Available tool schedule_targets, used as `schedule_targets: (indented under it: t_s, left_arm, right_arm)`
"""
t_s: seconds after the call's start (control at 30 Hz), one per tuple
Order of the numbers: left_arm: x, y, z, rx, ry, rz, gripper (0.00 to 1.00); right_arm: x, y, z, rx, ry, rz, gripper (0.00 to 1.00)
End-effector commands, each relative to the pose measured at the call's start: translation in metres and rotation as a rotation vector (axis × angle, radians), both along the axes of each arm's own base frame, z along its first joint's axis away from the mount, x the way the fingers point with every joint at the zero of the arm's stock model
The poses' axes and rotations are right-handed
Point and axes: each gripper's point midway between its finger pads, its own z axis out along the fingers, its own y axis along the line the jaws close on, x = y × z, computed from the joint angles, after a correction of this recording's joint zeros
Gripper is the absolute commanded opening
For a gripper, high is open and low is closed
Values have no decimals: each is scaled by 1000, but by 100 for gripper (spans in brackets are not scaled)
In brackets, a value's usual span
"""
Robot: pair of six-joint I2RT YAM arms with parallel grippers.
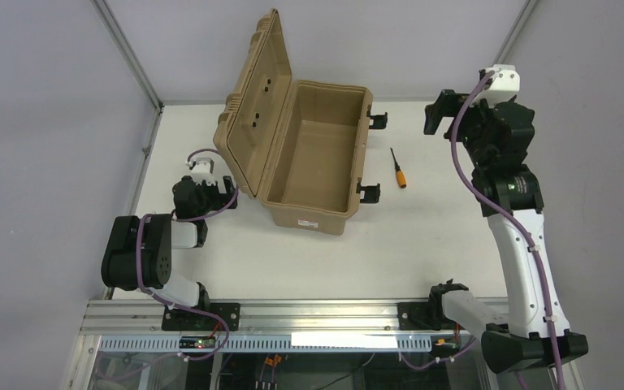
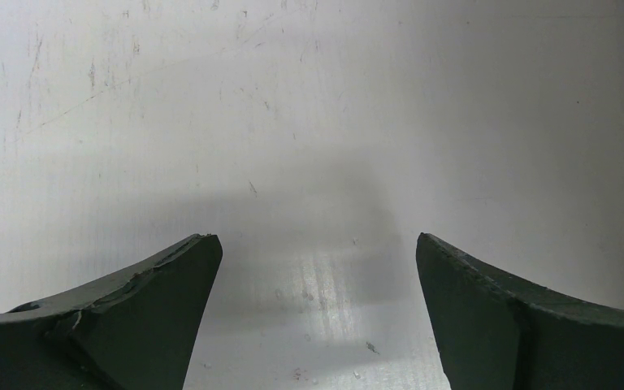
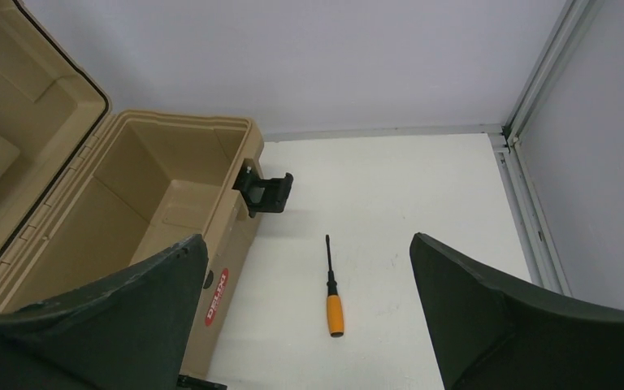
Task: Put the screwdriver in the bin
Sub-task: Pick up the screwdriver from the center of the board.
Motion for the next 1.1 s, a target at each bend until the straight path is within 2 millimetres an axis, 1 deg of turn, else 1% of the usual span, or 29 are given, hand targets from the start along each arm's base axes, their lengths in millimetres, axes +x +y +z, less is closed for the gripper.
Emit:
schedule_targets:
  t_s: [0.0,0.13,0.3,0.4,0.53,0.67,0.77,0.83,0.87,0.9,0.97,1.07]
  left_arm:
    - [5,1,18,8,-71,-12,99]
    - [5,1,18,8,-73,-11,99]
    - [5,1,19,8,-73,-11,99]
    - [5,1,18,8,-73,-13,99]
    - [5,1,18,8,-73,-11,99]
    - [5,1,18,8,-73,-11,99]
    - [5,1,18,7,-72,-11,99]
    - [5,1,18,7,-72,-11,99]
    - [5,1,18,7,-72,-11,99]
    - [5,1,18,8,-73,-11,99]
    - [5,1,18,8,-73,-11,99]
    - [5,1,18,7,-72,-11,99]
  right_arm:
    - [-8,-2,22,-15,14,-3,99]
    - [-13,-5,47,-10,-38,-20,99]
    - [-16,-7,68,14,-71,-35,99]
    - [-11,-6,75,16,-59,-36,99]
    - [3,-4,69,10,16,-33,99]
    - [23,-2,49,9,116,-43,99]
    - [35,-1,35,15,159,-47,99]
    - [43,1,22,16,200,-50,99]
    - [48,1,10,12,241,-53,99]
    - [50,1,4,10,263,-54,99]
    - [59,3,-22,-1,353,-50,99]
    - [67,5,-55,-19,454,-41,99]
